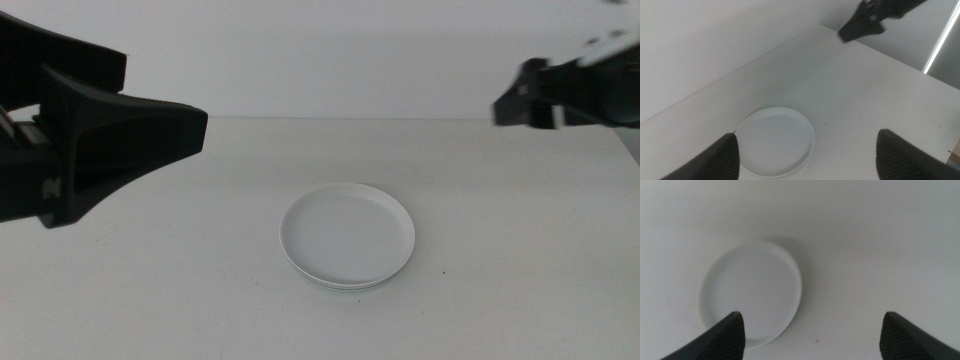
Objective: Stack the three bowls on top of each other.
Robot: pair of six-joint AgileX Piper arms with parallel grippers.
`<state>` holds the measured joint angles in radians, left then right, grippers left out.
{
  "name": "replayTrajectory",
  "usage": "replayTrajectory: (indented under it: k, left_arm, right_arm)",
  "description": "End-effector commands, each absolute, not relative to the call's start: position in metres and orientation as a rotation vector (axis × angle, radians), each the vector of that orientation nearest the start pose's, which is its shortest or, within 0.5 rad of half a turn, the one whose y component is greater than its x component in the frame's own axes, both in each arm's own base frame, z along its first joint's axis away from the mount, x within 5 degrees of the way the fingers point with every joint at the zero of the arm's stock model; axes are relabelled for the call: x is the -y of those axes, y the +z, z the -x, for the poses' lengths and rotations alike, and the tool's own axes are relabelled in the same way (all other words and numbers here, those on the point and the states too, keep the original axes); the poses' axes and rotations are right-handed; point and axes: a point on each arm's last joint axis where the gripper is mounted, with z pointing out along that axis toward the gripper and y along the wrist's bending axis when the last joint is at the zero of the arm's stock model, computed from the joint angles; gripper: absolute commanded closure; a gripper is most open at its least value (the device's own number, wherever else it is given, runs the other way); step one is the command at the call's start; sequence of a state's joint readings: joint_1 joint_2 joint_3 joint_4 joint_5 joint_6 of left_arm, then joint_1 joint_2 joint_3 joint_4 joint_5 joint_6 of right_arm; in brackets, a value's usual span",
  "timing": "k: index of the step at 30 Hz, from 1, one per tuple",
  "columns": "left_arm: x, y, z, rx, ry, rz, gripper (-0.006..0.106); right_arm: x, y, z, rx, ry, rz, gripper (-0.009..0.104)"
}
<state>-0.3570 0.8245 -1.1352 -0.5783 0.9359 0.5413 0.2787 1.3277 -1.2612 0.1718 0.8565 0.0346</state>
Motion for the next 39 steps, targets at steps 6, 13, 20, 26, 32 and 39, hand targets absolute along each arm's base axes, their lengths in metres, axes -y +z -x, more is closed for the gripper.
replayTrajectory:
  k: [6,13,20,26,32,39]
  left_arm:
    - [0.083,0.441,-0.109,-1.839,-0.580,-0.785,0.007]
    - [0.083,0.441,-0.109,-1.837,-0.583,-0.783,0.007]
    - [0.065,0.433,-0.101,-1.752,-0.430,-0.660,0.007]
    - [0.033,0.407,-0.096,-1.737,-0.160,-0.453,0.007]
    - [0.021,0.390,-0.076,-1.729,-0.033,-0.393,0.007]
    - [0.015,0.367,-0.057,-1.709,0.080,-0.417,0.007]
  right_arm:
    - [-0.057,0.405,-0.205,-2.154,0.257,0.131,0.020]
    - [-0.046,0.409,-0.174,-1.983,0.234,0.142,0.020]
    - [-0.045,0.412,-0.169,-1.897,0.251,0.136,0.020]
    - [-0.046,0.413,-0.169,-1.877,0.257,0.134,0.020]
    - [-0.046,0.413,-0.169,-1.877,0.257,0.134,0.020]
    - [-0.046,0.413,-0.169,-1.877,0.257,0.134,0.020]
